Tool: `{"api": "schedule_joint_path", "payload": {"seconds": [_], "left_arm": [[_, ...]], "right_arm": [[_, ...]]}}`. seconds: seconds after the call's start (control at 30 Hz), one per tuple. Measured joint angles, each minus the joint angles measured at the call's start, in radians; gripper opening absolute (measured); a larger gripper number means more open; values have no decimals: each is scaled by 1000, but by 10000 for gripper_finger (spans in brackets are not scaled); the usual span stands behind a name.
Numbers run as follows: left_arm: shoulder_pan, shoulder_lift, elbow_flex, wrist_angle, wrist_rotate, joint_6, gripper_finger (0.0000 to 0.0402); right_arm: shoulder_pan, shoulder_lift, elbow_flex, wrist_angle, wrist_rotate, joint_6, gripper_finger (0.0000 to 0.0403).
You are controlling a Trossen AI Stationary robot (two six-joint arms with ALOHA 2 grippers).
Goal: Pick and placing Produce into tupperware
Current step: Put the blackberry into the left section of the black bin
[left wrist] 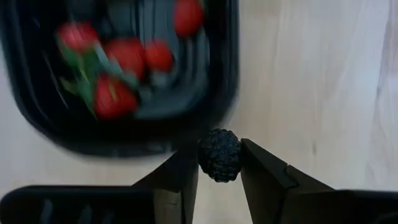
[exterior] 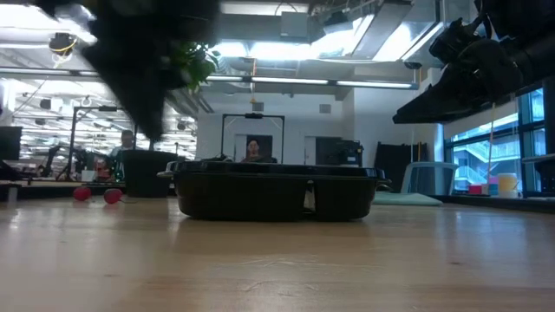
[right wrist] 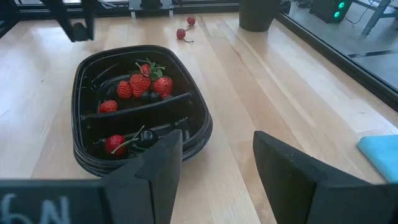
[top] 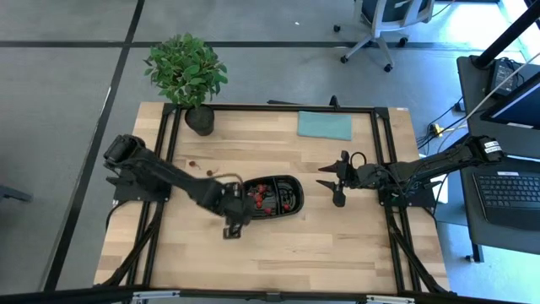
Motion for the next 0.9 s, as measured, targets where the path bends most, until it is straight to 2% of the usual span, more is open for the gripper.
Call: {"api": "schedule_joint_path", "payload": {"seconds": [0.2,0.37,0.6,0.9], "left_arm": [[120,6,1,128,2,203,99],[180,6,1,173,3,316,99],[212,6,-1,262,3,410,100],[239,67,-3,263,11,433,100]], "right_arm": [[0,0,0,-1,0,0,200],[0,0,0,-4,0,-1,200],[0,0,0,-5,0,-23,200],[0,0,0,-12,0,-24,200]]}}
